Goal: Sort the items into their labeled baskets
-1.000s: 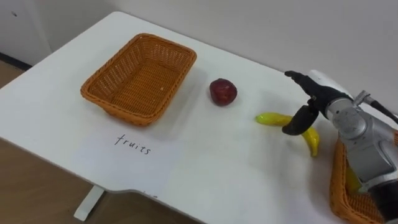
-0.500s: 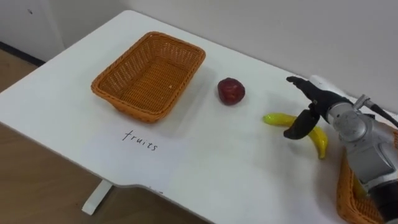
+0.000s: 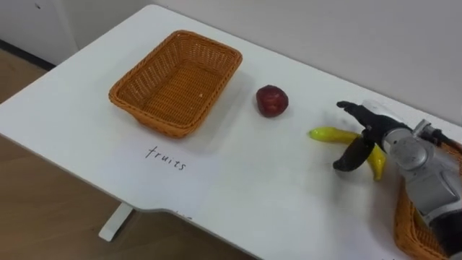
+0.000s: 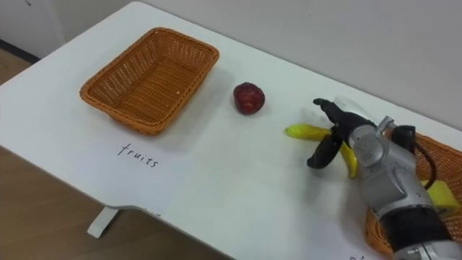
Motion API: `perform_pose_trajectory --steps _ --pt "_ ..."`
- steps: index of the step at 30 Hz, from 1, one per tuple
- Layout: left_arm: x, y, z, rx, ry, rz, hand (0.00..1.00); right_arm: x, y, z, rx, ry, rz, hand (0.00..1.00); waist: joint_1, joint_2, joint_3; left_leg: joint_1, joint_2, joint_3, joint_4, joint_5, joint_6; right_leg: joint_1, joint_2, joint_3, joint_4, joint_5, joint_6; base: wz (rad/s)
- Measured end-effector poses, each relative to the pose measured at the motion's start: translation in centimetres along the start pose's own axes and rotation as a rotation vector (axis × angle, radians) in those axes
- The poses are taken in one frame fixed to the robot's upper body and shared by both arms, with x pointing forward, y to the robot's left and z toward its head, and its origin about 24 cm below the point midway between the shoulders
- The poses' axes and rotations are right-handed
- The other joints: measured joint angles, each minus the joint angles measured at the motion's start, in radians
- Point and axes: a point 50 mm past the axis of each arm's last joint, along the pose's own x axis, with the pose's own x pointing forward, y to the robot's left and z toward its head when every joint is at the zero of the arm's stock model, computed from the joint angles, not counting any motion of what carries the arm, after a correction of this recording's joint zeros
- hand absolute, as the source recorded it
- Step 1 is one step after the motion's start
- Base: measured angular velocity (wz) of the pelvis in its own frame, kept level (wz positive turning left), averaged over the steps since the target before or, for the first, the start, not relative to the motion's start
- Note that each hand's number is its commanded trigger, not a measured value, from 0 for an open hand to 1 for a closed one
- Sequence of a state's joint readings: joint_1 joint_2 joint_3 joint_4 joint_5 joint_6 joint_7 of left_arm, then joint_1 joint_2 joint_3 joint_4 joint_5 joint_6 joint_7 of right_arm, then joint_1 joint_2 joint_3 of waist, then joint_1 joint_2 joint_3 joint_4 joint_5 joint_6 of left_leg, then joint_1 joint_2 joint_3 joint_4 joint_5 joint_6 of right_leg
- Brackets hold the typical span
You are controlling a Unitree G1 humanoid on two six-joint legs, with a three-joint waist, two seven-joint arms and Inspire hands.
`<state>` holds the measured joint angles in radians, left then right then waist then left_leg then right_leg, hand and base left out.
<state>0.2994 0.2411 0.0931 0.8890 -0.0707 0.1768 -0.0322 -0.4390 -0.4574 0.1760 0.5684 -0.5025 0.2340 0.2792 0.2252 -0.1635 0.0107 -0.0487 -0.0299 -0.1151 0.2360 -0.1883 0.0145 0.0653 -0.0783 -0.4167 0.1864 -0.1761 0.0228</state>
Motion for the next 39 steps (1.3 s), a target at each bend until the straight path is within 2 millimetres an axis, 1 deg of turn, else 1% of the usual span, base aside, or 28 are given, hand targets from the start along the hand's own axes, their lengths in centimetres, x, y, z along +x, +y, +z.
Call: perform_pose_trajectory --steps 1,2,3,5,7,9,10,14,15,17,19,20,22,25,29,32,33,34,36,37,38,39 --pt "0.0 0.1 0.1 0.001 -0.003 0.003 0.00 0.3 -0.4 -0.1 0.025 0.009 -0.005 0.00 -0.002 -0.005 0.0019 -0.008 0.000 -0.001 0.001 0.003 -0.001 -0.006 0.000 0.000 0.000 0.001 -0.001 0.00" --pt "0.0 0.2 0.1 0.002 -0.004 0.005 0.00 0.4 -0.5 -0.1 0.036 0.013 -0.009 0.00 -0.002 -0.008 0.0003 -0.012 0.000 -0.001 0.002 0.004 -0.001 -0.011 0.001 0.000 0.000 0.001 -0.002 0.00" --pt "0.0 0.3 0.2 0.004 -0.006 0.006 0.00 0.5 -0.9 0.0 0.056 0.010 -0.017 0.00 -0.001 -0.010 0.0010 -0.018 0.000 -0.001 0.003 0.005 -0.001 -0.016 0.001 0.000 0.000 0.002 -0.004 0.03" --pt "0.0 0.3 0.2 0.008 -0.007 0.006 0.00 0.6 -1.4 0.1 0.071 0.008 -0.035 0.00 -0.002 -0.014 -0.0016 -0.032 -0.001 -0.006 0.006 0.006 -0.002 -0.026 0.001 0.000 0.001 0.003 -0.004 0.05" --pt "0.1 0.3 0.6 0.035 -0.013 0.004 0.00 0.9 -1.8 0.3 0.068 0.017 -0.049 0.00 -0.001 -0.018 -0.0011 -0.049 -0.001 -0.013 0.012 0.008 -0.003 -0.040 0.003 0.000 0.001 0.005 -0.007 0.08" --pt "0.1 0.1 0.9 0.049 -0.019 -0.001 0.00 1.1 -1.9 0.5 0.056 0.016 -0.054 0.00 -0.001 -0.017 0.0001 -0.058 -0.001 -0.015 0.020 0.008 -0.003 -0.048 0.004 0.001 0.001 0.005 -0.008 0.09" --pt "0.2 0.0 1.1 0.056 -0.024 -0.004 0.00 1.2 -1.8 0.6 0.057 0.018 -0.052 0.00 -0.001 -0.016 0.0011 -0.063 -0.002 -0.025 0.022 0.008 -0.003 -0.050 0.004 0.001 0.000 0.005 -0.008 0.10" --pt "0.3 -0.2 1.9 0.061 -0.044 -0.010 0.00 1.3 -1.6 0.6 0.087 0.007 -0.043 0.00 0.003 -0.015 0.0015 -0.084 0.000 -0.023 0.022 0.009 -0.005 -0.072 0.005 0.003 0.001 0.006 -0.009 0.02" --pt "0.3 -0.2 1.9 0.060 -0.044 -0.010 0.00 1.3 -1.9 0.7 0.101 -0.003 -0.051 0.00 0.002 -0.014 0.0020 -0.090 0.000 -0.022 0.024 0.009 -0.006 -0.078 0.006 0.003 0.002 0.006 -0.010 0.00" --pt "0.3 -0.3 2.1 0.066 -0.047 -0.014 0.00 1.1 -2.5 0.5 0.100 0.003 -0.067 0.00 0.003 -0.012 0.0035 -0.099 0.000 -0.022 0.023 0.009 -0.006 -0.086 0.006 0.003 0.002 0.007 -0.011 0.00" --pt "0.4 -0.6 2.2 0.082 -0.044 -0.019 0.00 1.0 -3.0 0.2 0.074 0.010 -0.089 0.00 0.003 -0.007 0.0066 -0.107 0.000 -0.021 0.031 0.010 -0.005 -0.094 0.006 0.002 0.001 0.007 -0.012 0.00" --pt "0.4 -0.6 2.2 0.085 -0.044 -0.020 0.00 1.0 -3.2 0.2 0.068 0.009 -0.096 0.00 0.003 -0.007 0.0068 -0.110 0.000 -0.021 0.031 0.010 -0.005 -0.097 0.006 0.001 0.002 0.007 -0.012 0.00" --pt "0.4 -0.8 2.6 0.095 -0.056 -0.023 0.00 1.3 -4.1 0.3 0.065 0.021 -0.116 0.00 0.003 -0.002 0.0109 -0.124 0.002 -0.016 0.037 0.010 -0.006 -0.109 0.007 0.004 0.002 0.009 -0.014 -0.03" --pt "0.5 -0.8 3.2 0.095 -0.081 -0.013 0.00 1.5 -5.0 0.6 0.070 0.018 -0.129 0.00 0.005 0.002 0.0136 -0.140 0.004 -0.010 0.040 0.010 -0.006 -0.124 0.007 0.004 0.002 0.012 -0.018 -0.01" --pt "0.6 -0.8 3.8 0.095 -0.094 -0.005 0.00 1.6 -5.2 0.6 0.069 0.013 -0.135 0.00 0.007 0.002 0.0141 -0.154 0.005 -0.009 0.040 0.010 -0.006 -0.136 0.008 0.004 0.004 0.015 -0.019 -0.01" --pt "0.8 -0.9 4.4 0.093 -0.095 -0.006 0.00 1.7 -5.3 0.2 0.081 0.033 -0.131 0.00 0.016 0.003 0.0152 -0.155 0.007 -0.003 0.040 0.012 -0.006 -0.139 0.010 0.009 0.004 0.019 -0.021 -0.06" --pt "0.8 -1.0 4.7 0.103 -0.102 -0.009 0.00 1.7 -5.2 0.2 0.091 0.034 -0.129 0.00 0.021 0.003 0.0161 -0.156 0.009 -0.002 0.039 0.012 -0.007 -0.140 0.011 0.009 0.003 0.021 -0.022 -0.05" --pt "0.9 -1.0 5.0 0.113 -0.107 -0.010 0.00 1.7 -5.2 0.1 0.089 0.035 -0.127 0.00 0.023 0.006 0.0186 -0.158 0.009 -0.002 0.038 0.012 -0.007 -0.140 0.012 0.010 0.004 0.021 -0.022 -0.03" --pt "0.9 -1.0 5.3 0.124 -0.115 -0.010 0.00 1.8 -5.2 0.4 0.075 0.032 -0.125 0.00 0.025 0.001 0.0163 -0.159 0.011 -0.002 0.037 0.013 -0.009 -0.142 0.014 0.011 0.004 0.022 -0.023 0.00" --pt "0.9 -0.9 5.6 0.127 -0.120 -0.009 0.00 1.8 -5.2 0.4 0.074 0.032 -0.123 0.00 0.028 0.000 0.0165 -0.164 0.012 -0.002 0.037 0.014 -0.011 -0.146 0.015 0.011 0.004 0.023 -0.025 0.00" --pt "0.9 -0.9 5.8 0.132 -0.124 -0.008 0.00 1.8 -5.3 0.5 0.074 0.031 -0.123 0.00 0.028 -0.005 0.0141 -0.166 0.013 -0.002 0.037 0.016 -0.012 -0.150 0.016 0.010 0.004 0.023 -0.026 0.00" --pt "0.9 -0.9 6.2 0.140 -0.133 -0.006 0.00 1.8 -5.4 0.5 0.071 0.028 -0.123 0.00 0.028 -0.008 0.0167 -0.168 0.015 -0.003 0.038 0.017 -0.013 -0.152 0.017 0.005 0.003 0.024 -0.028 0.06"
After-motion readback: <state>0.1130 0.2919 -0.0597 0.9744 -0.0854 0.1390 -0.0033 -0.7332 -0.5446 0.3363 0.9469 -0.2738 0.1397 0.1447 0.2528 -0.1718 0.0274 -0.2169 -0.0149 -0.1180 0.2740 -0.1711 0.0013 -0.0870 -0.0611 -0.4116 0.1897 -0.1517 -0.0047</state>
